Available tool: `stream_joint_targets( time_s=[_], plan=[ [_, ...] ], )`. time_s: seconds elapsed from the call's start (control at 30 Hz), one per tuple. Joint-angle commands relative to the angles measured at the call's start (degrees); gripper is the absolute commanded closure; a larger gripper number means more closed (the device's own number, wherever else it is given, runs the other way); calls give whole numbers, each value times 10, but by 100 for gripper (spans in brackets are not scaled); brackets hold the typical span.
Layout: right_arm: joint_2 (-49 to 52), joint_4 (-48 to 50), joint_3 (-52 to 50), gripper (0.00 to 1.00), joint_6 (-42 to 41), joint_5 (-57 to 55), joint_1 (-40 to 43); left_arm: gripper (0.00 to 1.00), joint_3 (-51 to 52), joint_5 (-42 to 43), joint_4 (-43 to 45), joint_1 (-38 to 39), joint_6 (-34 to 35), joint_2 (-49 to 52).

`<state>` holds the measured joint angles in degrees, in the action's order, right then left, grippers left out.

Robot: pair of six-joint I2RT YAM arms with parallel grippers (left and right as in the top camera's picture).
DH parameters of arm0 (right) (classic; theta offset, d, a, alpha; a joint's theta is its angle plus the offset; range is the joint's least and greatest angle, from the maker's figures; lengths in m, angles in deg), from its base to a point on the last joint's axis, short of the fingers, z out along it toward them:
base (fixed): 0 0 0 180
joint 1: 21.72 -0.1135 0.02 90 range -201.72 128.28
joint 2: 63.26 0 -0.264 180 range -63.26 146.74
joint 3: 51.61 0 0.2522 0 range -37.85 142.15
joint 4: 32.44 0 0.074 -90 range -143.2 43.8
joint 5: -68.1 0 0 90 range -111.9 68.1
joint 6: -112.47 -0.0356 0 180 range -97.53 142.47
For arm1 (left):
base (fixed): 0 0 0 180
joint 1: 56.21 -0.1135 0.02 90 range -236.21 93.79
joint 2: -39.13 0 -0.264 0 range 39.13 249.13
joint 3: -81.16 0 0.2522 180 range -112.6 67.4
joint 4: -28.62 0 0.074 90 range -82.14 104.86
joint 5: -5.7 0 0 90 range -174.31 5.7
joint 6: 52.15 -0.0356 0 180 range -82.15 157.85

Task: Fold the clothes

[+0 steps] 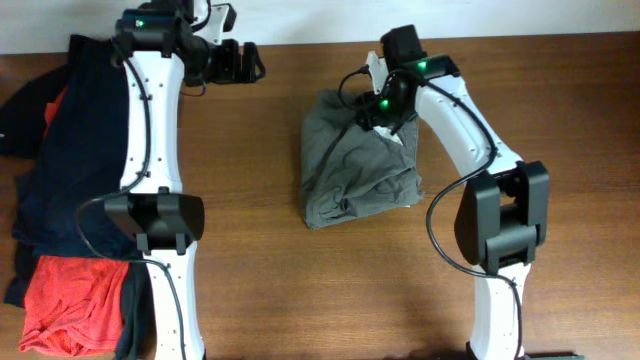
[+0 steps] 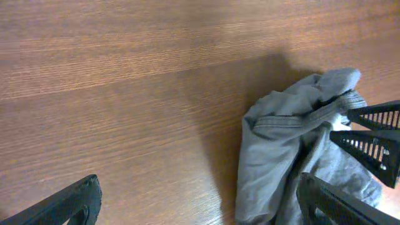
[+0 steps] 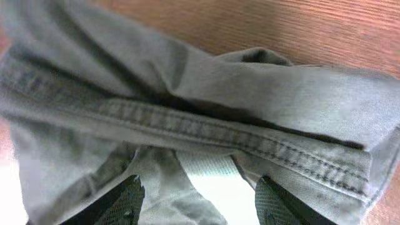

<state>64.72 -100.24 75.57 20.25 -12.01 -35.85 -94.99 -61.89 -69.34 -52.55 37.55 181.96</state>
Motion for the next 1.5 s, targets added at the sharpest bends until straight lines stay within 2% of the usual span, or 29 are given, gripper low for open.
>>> stream_joint_targets(
  time_s=[0.0,0.17,0.27,0.33,0.6,0.67,0.9,0.93,0.97,1.13,1.3,1.47],
  plan=[
    [0,8,11,38,-91,-55,-16,1,-9,-11,-3,5,-11,-19],
    [8,20,11,39,-123,-63,-30,1,-9,-11,-3,6,-11,-19],
    [8,23,11,47,-148,-81,-36,1,-9,-10,-4,7,-11,-19],
    [11,20,10,49,-156,-82,-36,1,-9,-11,-5,7,-11,-19],
    [30,3,10,51,-167,-83,-36,1,-9,-11,-10,7,-11,-19],
    [30,3,10,55,-167,-85,-35,1,-9,-10,-11,7,-11,-19],
    [30,-1,10,87,-170,-84,-35,1,-9,-11,-16,7,-11,-19],
    [29,-6,10,94,-174,-85,-35,1,-9,-11,-16,7,-11,-19],
    [27,-10,10,96,-174,-85,-34,1,-9,-11,-16,7,-11,-19],
    [-5,-60,21,96,-178,-85,-28,1,-9,-11,-16,7,-11,-19],
    [-31,-233,61,93,-181,-84,-4,1,-9,-13,-16,7,-14,-19],
    [-31,-325,55,92,-181,-84,21,1,-9,-13,-19,7,-20,-19]
  ],
)
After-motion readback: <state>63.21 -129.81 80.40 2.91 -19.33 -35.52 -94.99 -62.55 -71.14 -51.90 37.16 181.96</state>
